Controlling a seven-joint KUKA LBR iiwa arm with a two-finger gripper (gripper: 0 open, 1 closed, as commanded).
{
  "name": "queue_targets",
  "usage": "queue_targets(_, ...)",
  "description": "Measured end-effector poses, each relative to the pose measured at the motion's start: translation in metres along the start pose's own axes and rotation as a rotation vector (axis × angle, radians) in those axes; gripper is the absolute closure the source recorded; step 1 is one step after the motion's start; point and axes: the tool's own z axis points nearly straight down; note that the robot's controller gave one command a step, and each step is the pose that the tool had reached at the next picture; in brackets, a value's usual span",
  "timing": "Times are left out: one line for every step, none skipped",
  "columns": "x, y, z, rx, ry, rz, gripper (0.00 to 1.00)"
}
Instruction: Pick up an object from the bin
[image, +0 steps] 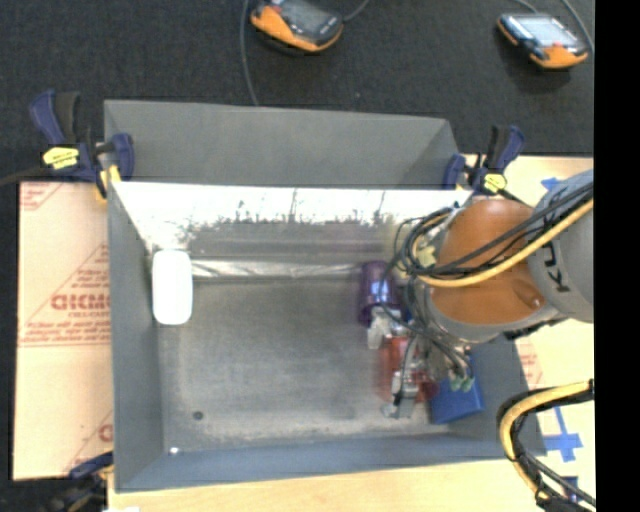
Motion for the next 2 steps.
queue_targets(-0.002,0.0,-0.005,0.001,-0.008,-0.002,0.0)
queue_targets(-0.002,0.006,-0.072,0.0,-0.004,0.01,0.0)
